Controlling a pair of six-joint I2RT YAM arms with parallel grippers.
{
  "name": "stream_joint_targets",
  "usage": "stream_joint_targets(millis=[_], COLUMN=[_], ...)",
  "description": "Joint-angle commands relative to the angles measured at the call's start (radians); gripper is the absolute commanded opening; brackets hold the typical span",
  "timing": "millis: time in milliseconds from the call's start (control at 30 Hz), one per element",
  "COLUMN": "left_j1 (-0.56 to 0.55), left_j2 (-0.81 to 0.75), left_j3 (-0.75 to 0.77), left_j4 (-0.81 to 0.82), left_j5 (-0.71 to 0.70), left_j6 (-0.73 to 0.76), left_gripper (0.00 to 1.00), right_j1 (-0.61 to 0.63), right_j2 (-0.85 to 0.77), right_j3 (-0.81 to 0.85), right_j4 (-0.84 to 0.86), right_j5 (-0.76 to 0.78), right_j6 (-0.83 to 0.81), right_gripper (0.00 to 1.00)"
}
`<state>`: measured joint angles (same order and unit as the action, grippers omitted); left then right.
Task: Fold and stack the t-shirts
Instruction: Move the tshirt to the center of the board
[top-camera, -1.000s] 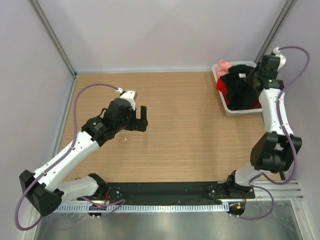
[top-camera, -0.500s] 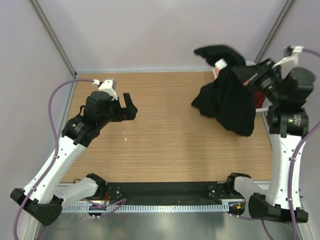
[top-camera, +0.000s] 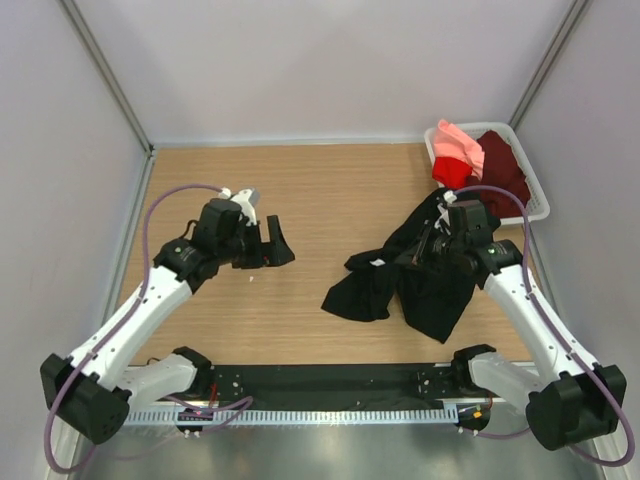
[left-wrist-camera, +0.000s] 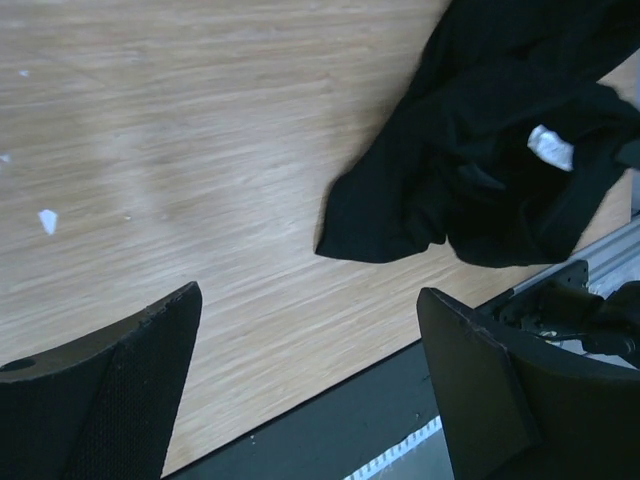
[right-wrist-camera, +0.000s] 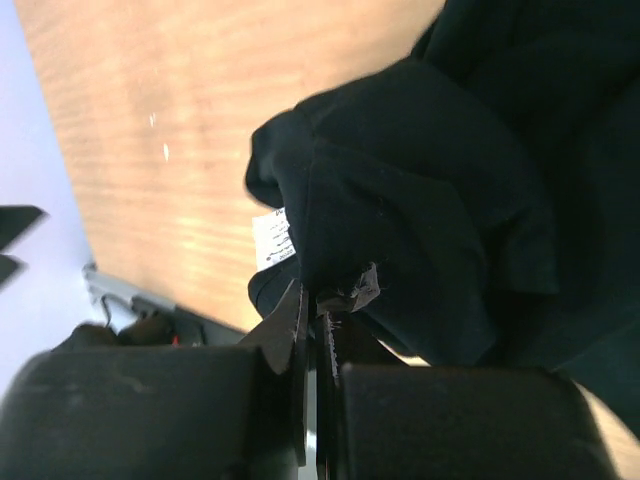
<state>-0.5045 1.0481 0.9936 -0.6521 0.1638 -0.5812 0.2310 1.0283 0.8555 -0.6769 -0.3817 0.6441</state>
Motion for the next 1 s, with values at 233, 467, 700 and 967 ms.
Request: stream_joint_targets(millis=[233,467,700,967], left_j1=[-0.133,-0.212,-0.181,0.131], left_j2=[0.279,0.388,0.109,-0.156], left_j3=[-0.044,-0.052,-0.09,0.0], left_j4=[0.232,0.318,0.169,-0.178], left_j5=[0.02,-0.049,-0.326,-0.416], left_j6=[-0.121,-0.152,-0.204,-0.123], left_gripper=[0.83,0.76,0.86,0.92], right_j1=[-0.005,-0.004,0.206,0.641], right_j2=[-0.079,-0.122,-0.044,0.212], right_j3=[0.082,0.122,0.279,0.415], right_j4=[-0.049,0.037,0.163,0.285], right_j5=[0.3,0.114,0.068,0.308], right_j6=[-0.118,-0.068,0.067,0.179], right_gripper=[0.01,0.01,0.01,0.01])
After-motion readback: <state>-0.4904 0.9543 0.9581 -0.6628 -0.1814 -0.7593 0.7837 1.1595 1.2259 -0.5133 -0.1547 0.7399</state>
